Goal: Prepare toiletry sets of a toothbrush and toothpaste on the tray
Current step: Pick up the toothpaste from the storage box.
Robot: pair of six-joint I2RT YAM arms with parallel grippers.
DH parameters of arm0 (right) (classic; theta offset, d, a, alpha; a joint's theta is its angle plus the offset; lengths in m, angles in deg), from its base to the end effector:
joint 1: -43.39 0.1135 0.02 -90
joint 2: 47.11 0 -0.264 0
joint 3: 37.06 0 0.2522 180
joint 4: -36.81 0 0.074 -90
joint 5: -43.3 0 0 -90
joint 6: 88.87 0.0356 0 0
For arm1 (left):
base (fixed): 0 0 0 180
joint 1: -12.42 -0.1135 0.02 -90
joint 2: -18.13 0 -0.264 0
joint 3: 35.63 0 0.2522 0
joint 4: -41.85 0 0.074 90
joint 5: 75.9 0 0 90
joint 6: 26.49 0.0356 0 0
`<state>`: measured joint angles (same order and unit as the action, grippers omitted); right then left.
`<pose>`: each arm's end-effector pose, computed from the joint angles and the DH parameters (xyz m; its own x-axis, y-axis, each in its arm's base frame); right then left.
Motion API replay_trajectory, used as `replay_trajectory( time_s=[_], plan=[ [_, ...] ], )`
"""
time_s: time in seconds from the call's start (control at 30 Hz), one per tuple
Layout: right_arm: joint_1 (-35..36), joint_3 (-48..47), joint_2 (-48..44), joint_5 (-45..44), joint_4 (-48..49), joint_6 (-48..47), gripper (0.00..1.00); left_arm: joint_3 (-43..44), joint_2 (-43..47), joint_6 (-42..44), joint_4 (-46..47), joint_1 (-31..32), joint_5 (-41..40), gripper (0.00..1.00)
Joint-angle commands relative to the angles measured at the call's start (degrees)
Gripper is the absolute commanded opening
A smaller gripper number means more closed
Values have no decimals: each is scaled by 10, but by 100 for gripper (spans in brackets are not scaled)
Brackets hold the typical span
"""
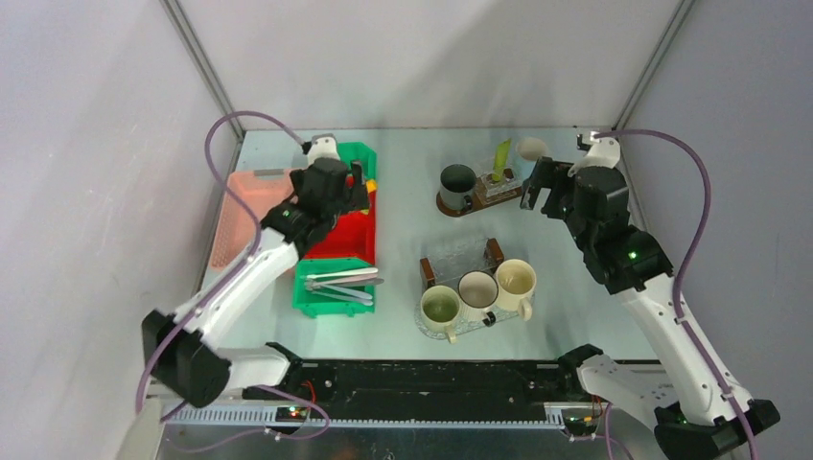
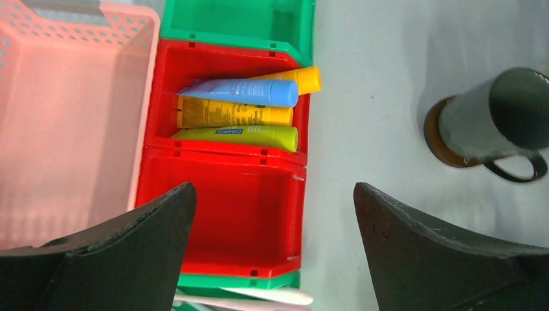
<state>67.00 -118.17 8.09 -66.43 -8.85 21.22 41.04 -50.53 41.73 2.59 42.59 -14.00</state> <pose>0.1857 0.0680 0.4042 -0.3203 0.2129 -0.9231 0.0257 0.9760 0.2162 0.2365 -0.1181 0.3399 -0.4518 -0.1160 -0.8845 -0.0780 0.9929 -0.0903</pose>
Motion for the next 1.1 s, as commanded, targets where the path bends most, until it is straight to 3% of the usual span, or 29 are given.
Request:
replay_trajectory(
  time_s=[0.0, 0.2, 0.37, 0.67, 1.07],
  plan=[
    [-5, 19, -33, 18, -3, -22, 94, 92, -77, -148, -79, -29, 6, 98],
    [-15, 62, -86, -2, -3, -16, 94, 244, -216, -295, -240, -51, -34, 100],
    [-29, 77, -119, -14, -20, -23, 95, 333, -319, -375, -311, -78, 6, 91],
    [-37, 86, -162, -39, -47, -40, 96, 343, -391, -472, -265, -123, 46, 87],
    [-44, 88, -162, -37, -36, -61, 96, 365, -466, -515, -215, -146, 93, 84]
  ],
)
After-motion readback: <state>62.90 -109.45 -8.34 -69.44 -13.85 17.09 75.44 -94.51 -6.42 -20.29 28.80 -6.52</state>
